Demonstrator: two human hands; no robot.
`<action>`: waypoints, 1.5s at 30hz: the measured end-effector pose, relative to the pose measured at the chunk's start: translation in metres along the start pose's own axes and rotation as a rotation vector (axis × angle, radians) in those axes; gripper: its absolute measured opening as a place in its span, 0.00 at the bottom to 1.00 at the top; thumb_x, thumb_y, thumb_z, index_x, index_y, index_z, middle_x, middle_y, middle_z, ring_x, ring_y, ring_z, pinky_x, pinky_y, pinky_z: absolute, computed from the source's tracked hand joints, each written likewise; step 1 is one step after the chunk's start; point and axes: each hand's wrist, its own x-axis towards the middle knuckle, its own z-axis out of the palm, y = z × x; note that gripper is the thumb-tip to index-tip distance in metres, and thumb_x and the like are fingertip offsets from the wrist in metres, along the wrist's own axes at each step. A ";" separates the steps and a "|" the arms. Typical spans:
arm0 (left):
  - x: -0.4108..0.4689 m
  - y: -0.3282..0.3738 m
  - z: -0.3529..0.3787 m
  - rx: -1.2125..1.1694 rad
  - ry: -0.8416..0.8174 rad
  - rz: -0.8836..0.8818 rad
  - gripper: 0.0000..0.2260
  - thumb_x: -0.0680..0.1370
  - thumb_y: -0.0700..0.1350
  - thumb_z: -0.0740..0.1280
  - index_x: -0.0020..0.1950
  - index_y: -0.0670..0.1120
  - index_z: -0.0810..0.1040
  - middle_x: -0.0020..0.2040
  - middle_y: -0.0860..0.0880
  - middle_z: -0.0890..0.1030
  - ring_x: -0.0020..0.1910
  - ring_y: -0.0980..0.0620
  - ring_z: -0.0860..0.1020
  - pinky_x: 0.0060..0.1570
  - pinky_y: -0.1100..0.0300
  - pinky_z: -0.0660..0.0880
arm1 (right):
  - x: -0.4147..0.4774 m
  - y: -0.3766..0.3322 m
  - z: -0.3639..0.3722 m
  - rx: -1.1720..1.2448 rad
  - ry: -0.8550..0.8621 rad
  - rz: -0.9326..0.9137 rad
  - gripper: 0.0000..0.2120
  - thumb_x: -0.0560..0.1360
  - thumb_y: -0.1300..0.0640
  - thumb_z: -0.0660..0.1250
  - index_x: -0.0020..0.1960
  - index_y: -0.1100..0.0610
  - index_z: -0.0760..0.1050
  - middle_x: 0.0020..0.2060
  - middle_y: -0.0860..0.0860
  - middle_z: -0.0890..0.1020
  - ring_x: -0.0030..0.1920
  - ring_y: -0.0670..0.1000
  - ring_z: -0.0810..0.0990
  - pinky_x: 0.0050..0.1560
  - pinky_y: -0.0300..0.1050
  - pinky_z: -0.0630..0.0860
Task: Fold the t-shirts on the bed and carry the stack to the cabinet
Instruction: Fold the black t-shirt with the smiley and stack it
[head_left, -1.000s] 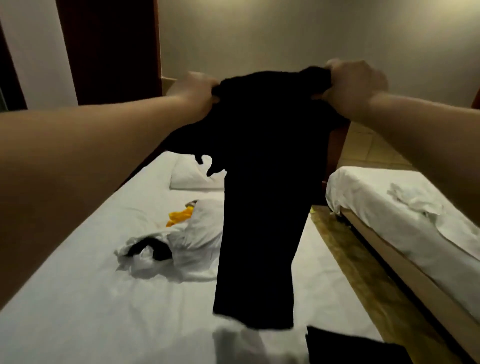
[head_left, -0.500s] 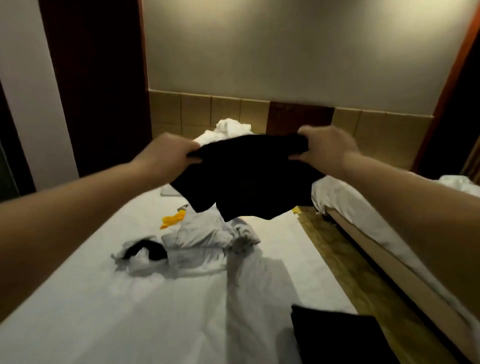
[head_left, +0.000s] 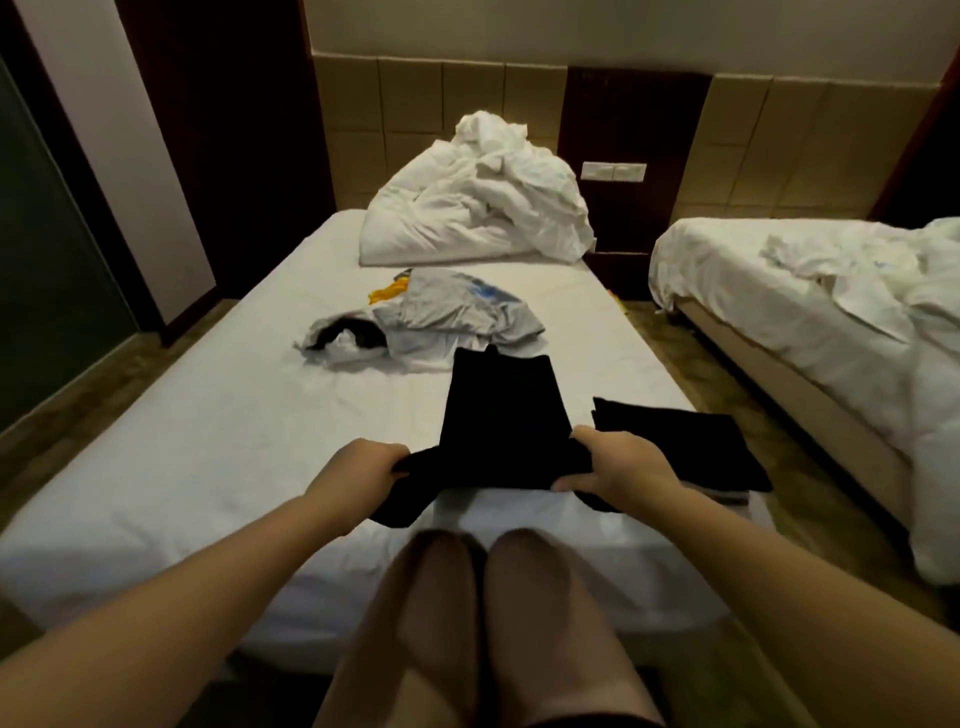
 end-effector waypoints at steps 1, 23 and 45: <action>-0.005 -0.003 0.008 -0.018 0.000 -0.011 0.09 0.77 0.42 0.59 0.43 0.42 0.78 0.36 0.45 0.79 0.35 0.45 0.77 0.34 0.54 0.72 | -0.007 0.001 0.010 0.031 0.018 -0.003 0.25 0.71 0.39 0.68 0.61 0.51 0.69 0.51 0.52 0.80 0.50 0.55 0.78 0.41 0.44 0.71; -0.099 -0.025 0.071 0.014 -0.077 0.266 0.23 0.69 0.57 0.53 0.53 0.53 0.83 0.49 0.49 0.83 0.48 0.46 0.79 0.43 0.58 0.72 | -0.103 0.000 0.074 0.034 -0.136 -0.307 0.24 0.71 0.32 0.58 0.50 0.49 0.79 0.43 0.47 0.78 0.41 0.47 0.76 0.42 0.44 0.73; 0.091 0.006 0.054 0.116 -0.047 0.191 0.23 0.74 0.51 0.49 0.60 0.48 0.77 0.49 0.44 0.82 0.47 0.43 0.77 0.45 0.52 0.74 | 0.093 0.030 0.059 0.026 0.101 -0.276 0.14 0.79 0.48 0.57 0.44 0.53 0.76 0.37 0.49 0.76 0.38 0.50 0.75 0.30 0.38 0.58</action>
